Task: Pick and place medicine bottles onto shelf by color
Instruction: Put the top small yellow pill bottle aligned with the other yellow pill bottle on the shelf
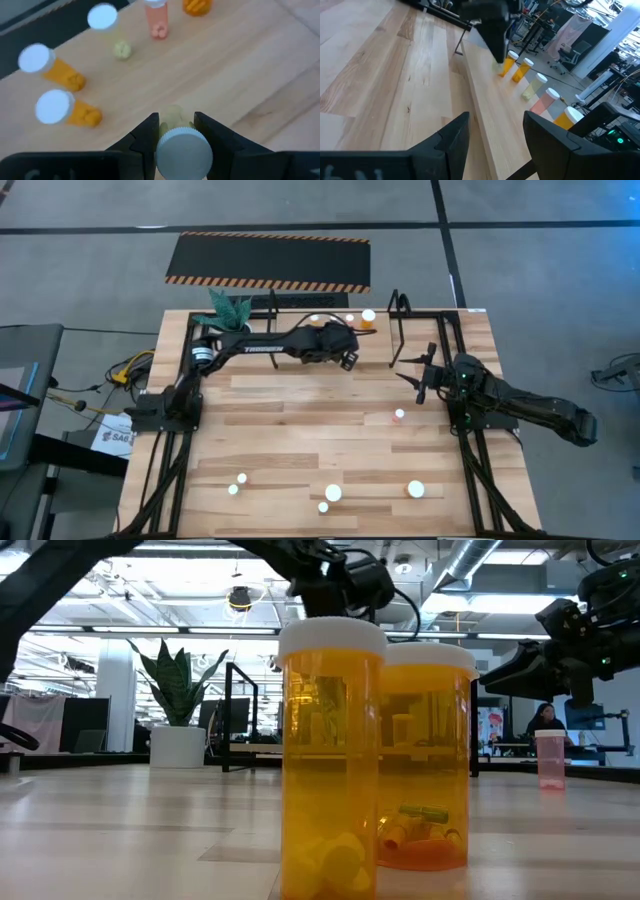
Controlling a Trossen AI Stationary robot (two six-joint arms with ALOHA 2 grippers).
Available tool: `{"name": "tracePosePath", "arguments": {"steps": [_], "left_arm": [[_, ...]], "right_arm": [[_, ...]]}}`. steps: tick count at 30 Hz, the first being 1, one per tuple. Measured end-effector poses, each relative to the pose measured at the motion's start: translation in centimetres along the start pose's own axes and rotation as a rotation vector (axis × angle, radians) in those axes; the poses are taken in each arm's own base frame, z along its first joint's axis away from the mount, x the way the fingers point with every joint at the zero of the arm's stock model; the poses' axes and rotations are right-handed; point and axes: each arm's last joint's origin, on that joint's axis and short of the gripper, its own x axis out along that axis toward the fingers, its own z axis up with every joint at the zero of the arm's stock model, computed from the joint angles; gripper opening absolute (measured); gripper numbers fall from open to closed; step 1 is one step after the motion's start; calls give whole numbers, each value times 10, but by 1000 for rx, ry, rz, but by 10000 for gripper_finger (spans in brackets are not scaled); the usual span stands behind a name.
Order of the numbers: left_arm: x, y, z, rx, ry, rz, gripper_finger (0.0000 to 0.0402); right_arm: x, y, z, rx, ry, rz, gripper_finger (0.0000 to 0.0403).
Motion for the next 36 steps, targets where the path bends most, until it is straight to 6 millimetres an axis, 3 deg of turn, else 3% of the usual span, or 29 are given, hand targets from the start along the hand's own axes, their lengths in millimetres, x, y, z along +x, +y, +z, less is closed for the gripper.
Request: {"name": "tracePosePath", "arguments": {"steps": [7, 19, 36], "left_arm": [[22, -1, 8, -10, 145, 2, 107], [26, 16, 17, -50, 217, 3, 107], [34, 15, 13, -57, 257, -3, 107]], "right_arm": [[0, 0, 0, 0, 0, 0, 207], [0, 0, 0, 0, 0, 0, 207], [0, 0, 0, 0, 0, 0, 207]]}}
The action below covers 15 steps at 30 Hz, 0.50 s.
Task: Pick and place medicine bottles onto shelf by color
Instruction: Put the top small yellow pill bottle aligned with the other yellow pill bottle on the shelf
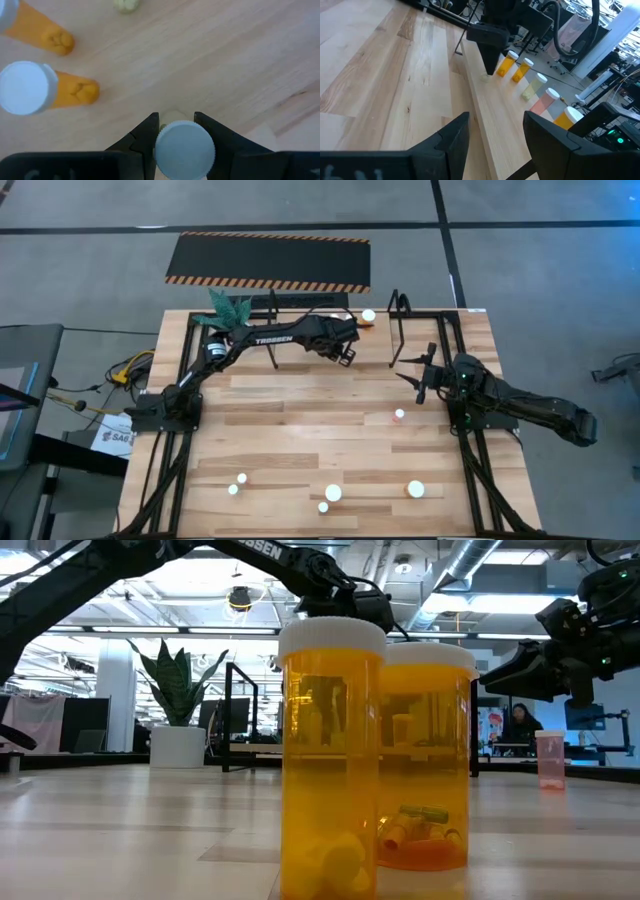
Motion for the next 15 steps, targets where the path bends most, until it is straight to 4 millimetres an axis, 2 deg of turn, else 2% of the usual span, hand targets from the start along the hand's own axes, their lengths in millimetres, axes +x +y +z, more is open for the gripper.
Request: {"name": "tracePosePath", "arguments": {"steps": [15], "left_arm": [[0, -2, 9, -14, -87, -20, 107]], "right_arm": [[0, 0, 0, 0, 0, 0, 207]]}}
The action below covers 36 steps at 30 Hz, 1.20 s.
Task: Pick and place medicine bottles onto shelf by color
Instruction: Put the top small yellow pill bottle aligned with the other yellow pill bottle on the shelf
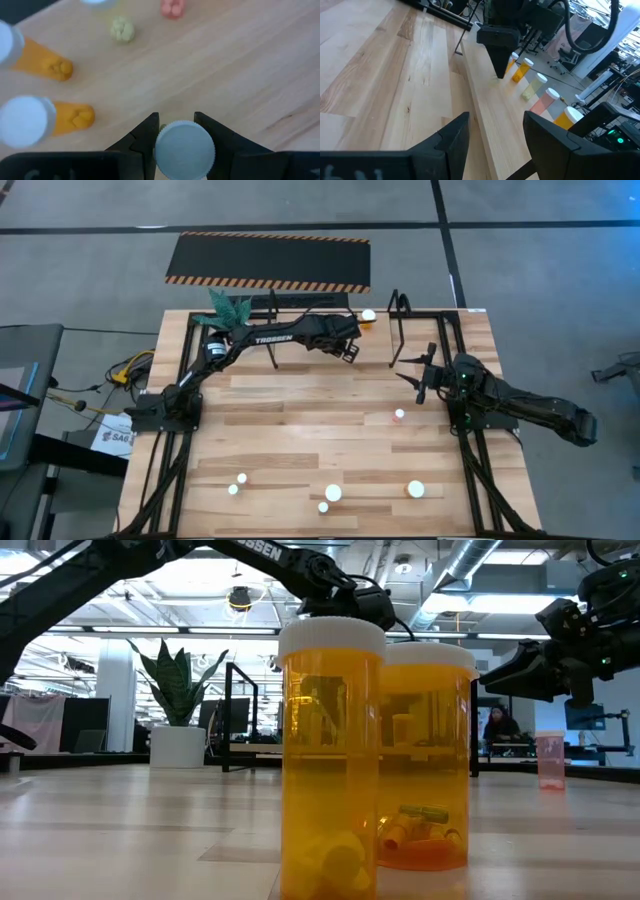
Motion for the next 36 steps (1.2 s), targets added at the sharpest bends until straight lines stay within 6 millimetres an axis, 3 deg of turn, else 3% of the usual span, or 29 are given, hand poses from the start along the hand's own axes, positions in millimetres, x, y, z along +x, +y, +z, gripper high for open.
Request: {"name": "tracePosePath", "arguments": {"steps": [13, 36], "left_arm": [[30, 5, 3, -8, 43, -25, 107], [33, 12, 14, -79, -23, 10, 119]], "right_arm": [[0, 0, 0, 0, 1, 0, 207], [0, 0, 0, 0, 1, 0, 207]]}}
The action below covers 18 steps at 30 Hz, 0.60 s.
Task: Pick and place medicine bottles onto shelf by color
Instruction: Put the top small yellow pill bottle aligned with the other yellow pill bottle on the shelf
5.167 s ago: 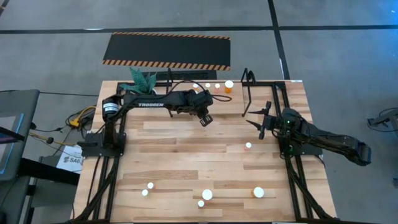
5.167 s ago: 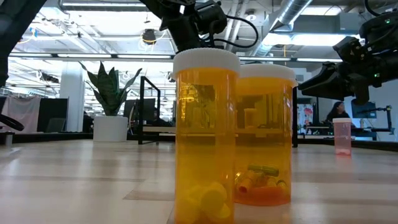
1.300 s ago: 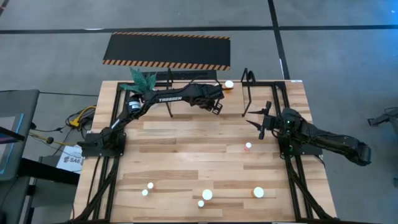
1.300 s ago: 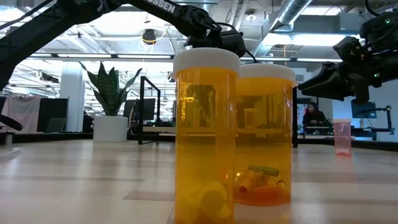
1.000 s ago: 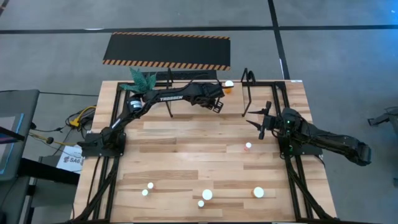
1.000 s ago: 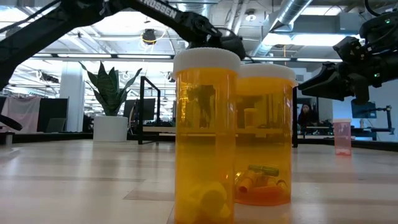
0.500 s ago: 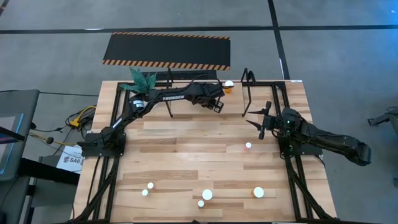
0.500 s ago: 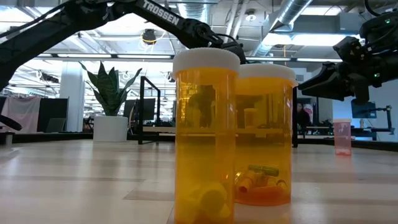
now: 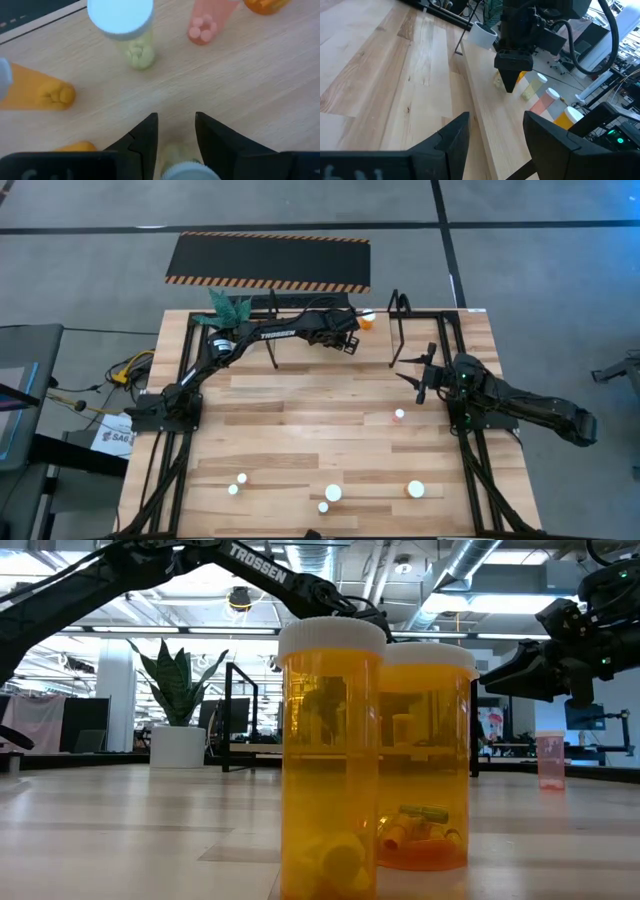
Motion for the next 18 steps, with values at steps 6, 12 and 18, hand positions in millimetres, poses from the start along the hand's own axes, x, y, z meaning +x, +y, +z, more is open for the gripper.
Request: {"name": "tracePosePath", "arguments": {"steps": [6, 12, 18], "left_arm": [[0, -1, 1, -15, -6, -5, 143], [-5, -3, 2, -15, -15, -9, 183], [-21, -11, 6, 1, -68, 25, 225]], "right_arm": [[0, 0, 0, 0, 0, 0, 207], [0, 0, 0, 0, 0, 0, 207], [0, 0, 0, 0, 0, 0, 207]]}}
